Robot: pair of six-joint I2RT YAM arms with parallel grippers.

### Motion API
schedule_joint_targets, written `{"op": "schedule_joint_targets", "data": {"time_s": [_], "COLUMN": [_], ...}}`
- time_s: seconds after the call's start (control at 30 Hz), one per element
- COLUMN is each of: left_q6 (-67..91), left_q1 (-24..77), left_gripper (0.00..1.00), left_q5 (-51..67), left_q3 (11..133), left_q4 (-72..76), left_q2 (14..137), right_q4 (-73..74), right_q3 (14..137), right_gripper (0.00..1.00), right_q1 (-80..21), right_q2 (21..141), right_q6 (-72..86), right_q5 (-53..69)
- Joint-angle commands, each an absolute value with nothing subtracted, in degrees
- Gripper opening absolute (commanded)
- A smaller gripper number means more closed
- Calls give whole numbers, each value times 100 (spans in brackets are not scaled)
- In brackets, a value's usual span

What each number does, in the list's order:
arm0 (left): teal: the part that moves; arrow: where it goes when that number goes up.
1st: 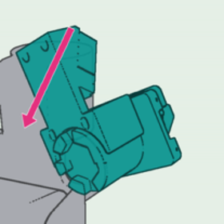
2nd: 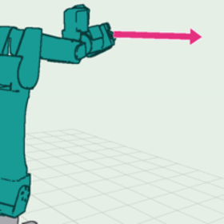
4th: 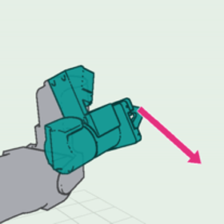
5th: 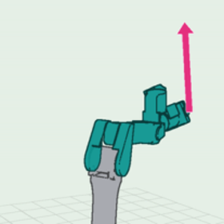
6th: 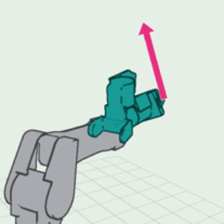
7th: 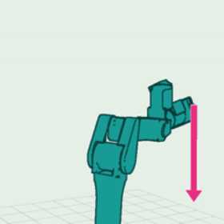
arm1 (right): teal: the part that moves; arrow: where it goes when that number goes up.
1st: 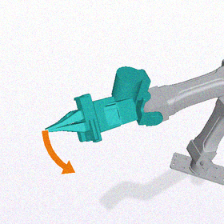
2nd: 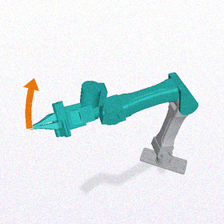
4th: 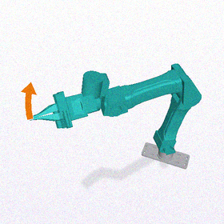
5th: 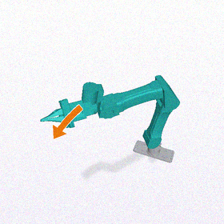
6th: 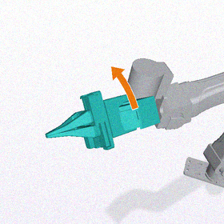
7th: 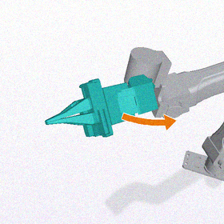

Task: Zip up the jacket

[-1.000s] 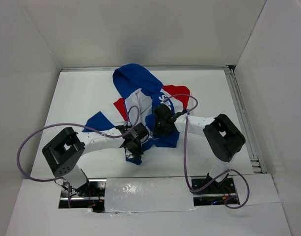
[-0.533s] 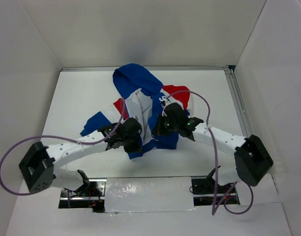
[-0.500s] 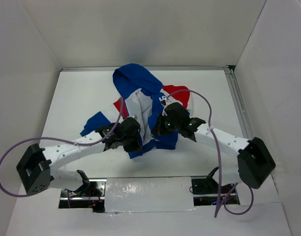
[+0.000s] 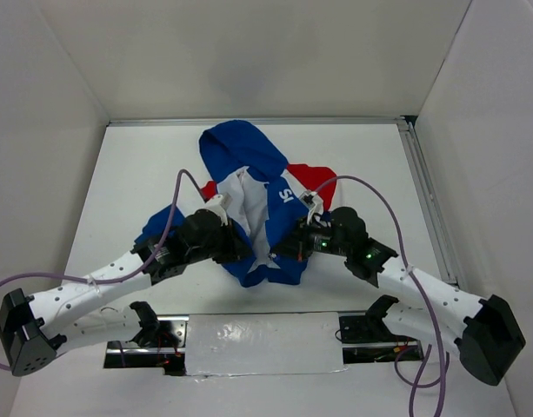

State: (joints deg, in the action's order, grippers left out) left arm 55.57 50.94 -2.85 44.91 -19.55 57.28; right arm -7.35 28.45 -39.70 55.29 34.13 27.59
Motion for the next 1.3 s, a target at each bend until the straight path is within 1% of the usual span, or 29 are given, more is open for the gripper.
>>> {"op": "schedule_joint_targets", "data": {"time_s": [0.0, 0.13, 0.4, 0.6, 0.73, 0.77, 0.93, 0.97, 1.07, 1.2, 1.27], "left_q6": [5405, 5379, 5230, 5159, 5045, 5045, 4948, 4931, 4904, 4834, 4799], "left_q1": [5098, 5098, 5098, 5115, 5133, 5133, 5212, 5247, 5265, 5317, 5335], "left_gripper": [0, 0, 0, 0, 0, 0, 0, 0, 0, 0, 0], "left_q5": [-579, -475, -44, 412, 702, 764, 914, 897, 1019, 1081, 1011], "left_q3": [4657, 4860, 4878, 4922, 4904, 4869, 4895, 4904, 4843, 4887, 4974], "left_q4": [-1581, -1381, -388, -158, -53, 182, 115, 88, 123, 114, 27], "left_q2": [5782, 6230, 6354, 6671, 6627, 6610, 6451, 6408, 6329, 6267, 6249], "right_q4": [-1346, -1274, -1345, -1353, -1187, -1187, -993, -1098, -1475, -2362, -2329], "right_q3": [3049, 3015, 2786, 2970, 3154, 3199, 3401, 3367, 3165, 2682, 2742], "right_gripper": [0, 0, 0, 0, 0, 0, 0, 0, 0, 0, 0], "right_q1": [-3964, -3999, -4016, -4008, -4017, -4025, -4113, -4105, -4104, -4104, -4104], "right_q2": [5072, 4931, 4755, 5158, 5361, 5405, 5546, 5511, 5380, 5063, 4966], "right_q6": [3103, 3155, 3067, 3041, 3068, 3059, 3260, 3278, 3515, 3858, 3797], "right_q5": [3120, 3059, 2804, 2778, 2251, 2163, 593, 450, 282, -113, -71]}}
